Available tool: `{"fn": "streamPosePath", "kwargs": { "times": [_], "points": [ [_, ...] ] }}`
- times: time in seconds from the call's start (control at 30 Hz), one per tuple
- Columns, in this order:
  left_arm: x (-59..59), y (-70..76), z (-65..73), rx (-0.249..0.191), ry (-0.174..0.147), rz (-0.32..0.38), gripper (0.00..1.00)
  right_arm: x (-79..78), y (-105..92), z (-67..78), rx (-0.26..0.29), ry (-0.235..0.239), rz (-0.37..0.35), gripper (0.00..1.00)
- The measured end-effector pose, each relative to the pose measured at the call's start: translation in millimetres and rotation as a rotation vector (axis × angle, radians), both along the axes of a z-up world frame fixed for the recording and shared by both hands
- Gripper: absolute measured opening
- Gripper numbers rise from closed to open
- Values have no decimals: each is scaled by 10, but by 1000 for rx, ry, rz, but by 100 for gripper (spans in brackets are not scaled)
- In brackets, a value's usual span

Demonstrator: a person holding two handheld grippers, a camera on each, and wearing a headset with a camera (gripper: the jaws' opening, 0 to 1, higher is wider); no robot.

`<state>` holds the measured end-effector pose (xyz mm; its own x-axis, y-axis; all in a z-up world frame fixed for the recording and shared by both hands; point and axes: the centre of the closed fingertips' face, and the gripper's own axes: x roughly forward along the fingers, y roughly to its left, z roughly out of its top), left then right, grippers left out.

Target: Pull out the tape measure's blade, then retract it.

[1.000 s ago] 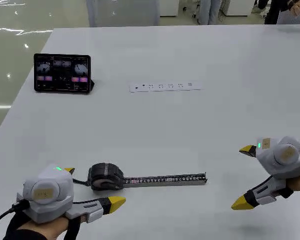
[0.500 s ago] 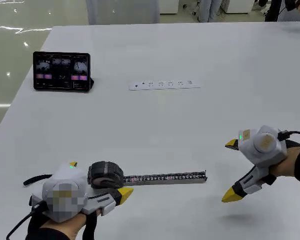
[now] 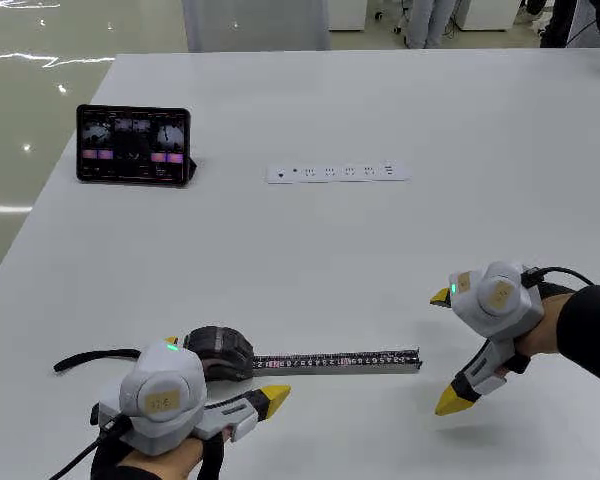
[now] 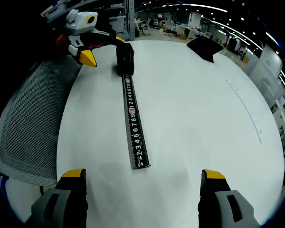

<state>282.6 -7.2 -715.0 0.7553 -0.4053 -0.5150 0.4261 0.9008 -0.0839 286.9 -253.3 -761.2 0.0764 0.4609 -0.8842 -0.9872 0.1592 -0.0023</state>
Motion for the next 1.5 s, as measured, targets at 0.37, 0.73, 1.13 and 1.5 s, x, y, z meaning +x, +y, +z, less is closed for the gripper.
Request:
{"fn": "streamPosePath", "kwargs": {
  "times": [0.37,0.73,1.13,1.5],
  "points": [
    [156,85,-57,26,-10,62,99,89,79,-53,-3,-9,20,76],
    [174,191,-90,-9,-15,111,99,77,163,-73,11,-8,69,53],
    [185,316,-130,-29,-10,175,99,32,121,-138,-29,-12,116,35],
    [194,353,-131,-3,-35,183,99,5,106,-167,-41,-4,139,22]
  ]
}}
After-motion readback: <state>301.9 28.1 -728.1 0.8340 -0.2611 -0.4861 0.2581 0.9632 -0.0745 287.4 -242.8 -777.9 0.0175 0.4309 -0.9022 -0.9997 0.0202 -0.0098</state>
